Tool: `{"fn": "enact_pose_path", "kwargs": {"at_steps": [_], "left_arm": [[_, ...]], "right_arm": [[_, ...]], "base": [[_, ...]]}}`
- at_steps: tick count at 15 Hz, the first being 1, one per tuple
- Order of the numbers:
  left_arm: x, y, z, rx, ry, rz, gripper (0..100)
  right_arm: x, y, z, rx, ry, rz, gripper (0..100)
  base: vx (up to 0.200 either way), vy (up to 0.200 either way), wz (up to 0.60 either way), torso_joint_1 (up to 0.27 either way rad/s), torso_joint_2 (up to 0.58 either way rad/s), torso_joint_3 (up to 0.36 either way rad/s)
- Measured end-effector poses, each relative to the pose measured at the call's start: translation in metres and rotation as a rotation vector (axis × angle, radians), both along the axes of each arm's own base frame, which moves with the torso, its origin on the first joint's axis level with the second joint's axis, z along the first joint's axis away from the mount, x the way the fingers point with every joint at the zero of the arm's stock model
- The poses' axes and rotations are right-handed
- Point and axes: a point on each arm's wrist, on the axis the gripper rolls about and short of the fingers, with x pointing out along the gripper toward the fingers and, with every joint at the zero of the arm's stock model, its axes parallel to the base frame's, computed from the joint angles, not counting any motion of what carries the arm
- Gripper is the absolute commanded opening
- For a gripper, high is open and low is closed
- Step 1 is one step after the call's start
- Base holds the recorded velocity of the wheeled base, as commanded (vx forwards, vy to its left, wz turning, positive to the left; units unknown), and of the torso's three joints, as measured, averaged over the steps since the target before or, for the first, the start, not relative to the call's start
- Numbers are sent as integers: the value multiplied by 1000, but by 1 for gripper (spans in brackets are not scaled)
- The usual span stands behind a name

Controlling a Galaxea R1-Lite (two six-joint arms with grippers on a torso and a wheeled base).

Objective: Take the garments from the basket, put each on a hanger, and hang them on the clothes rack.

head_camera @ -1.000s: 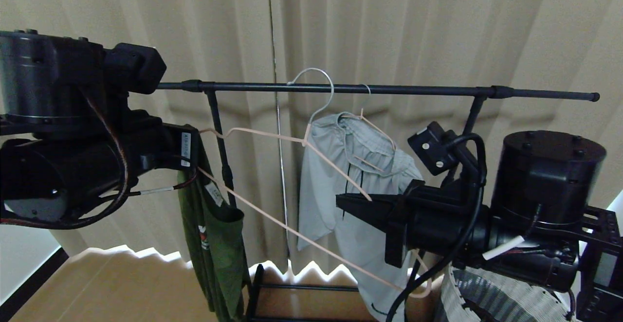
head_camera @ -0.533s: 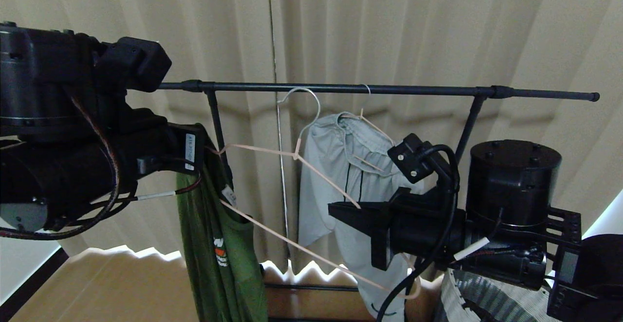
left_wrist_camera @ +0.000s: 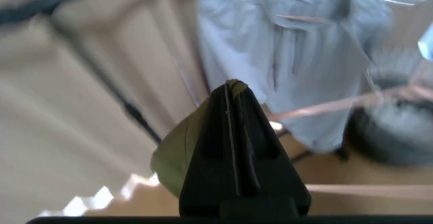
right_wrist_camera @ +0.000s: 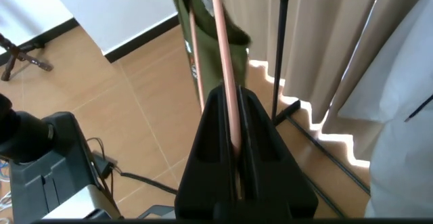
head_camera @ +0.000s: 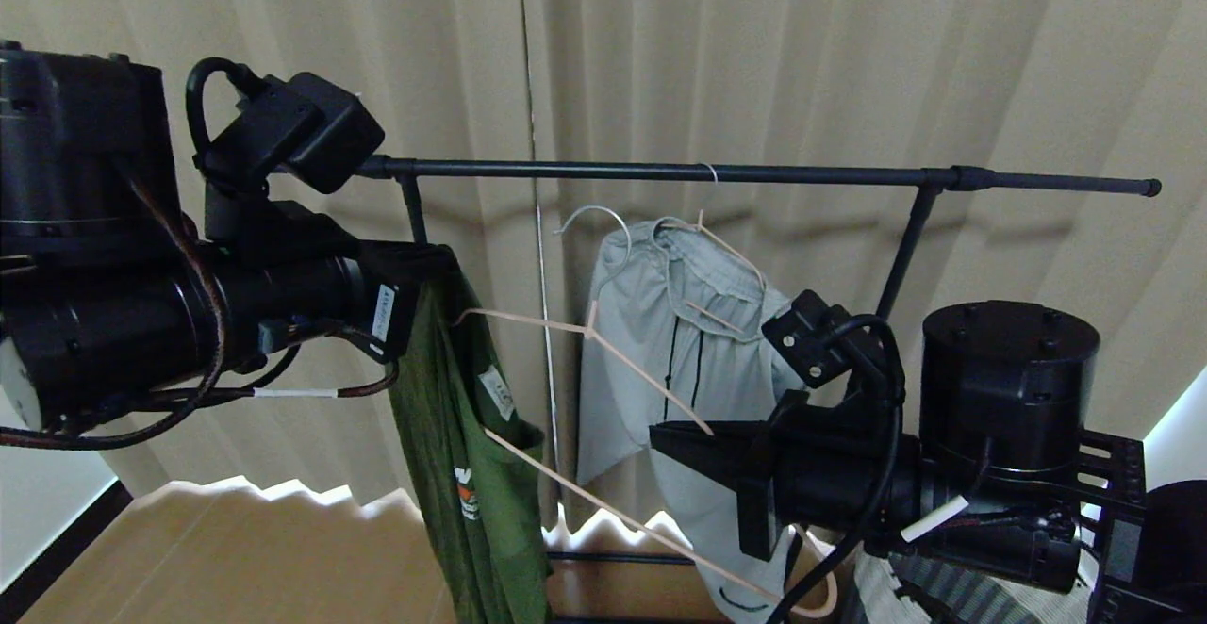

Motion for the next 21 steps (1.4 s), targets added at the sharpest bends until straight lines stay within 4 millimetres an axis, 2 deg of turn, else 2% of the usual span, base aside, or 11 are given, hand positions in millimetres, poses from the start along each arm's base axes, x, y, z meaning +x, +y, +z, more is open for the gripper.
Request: {"fn": "enact_pose_path", "kwargs": {"at_steps": [4,6,8,13,14,18,21], "left_arm": [[20,8,-2,5,-59,50,0],[24,3,-5,-29,-71,-63,0],[22,-5,-8,-52,-54,-199,0],[15,-18,-10,-73,-34,-356,0],[12,-20,-11,-88,-25,-434,0],[-4,-18,-10,-128,-8,-621,0],[-10,-13,-11,-130,-8,-624,0]], "right_arm": [[-5,-5,0,1,1,1,0],[-5,-5,1,6,2,11,0],[-3,-2,2,13,3,28,0],[3,3,3,19,0,28,0],[4,5,3,20,-1,27,0],[11,10,2,19,-1,24,0],[14,12,5,37,-24,21,0]], "base": [[0,0,0,0,0,0],[0,0,0,0,0,0],[0,0,0,0,0,0],[0,0,0,0,0,0],[0,0,0,0,0,0],[0,0,0,0,0,0],[0,0,0,0,0,0]]}}
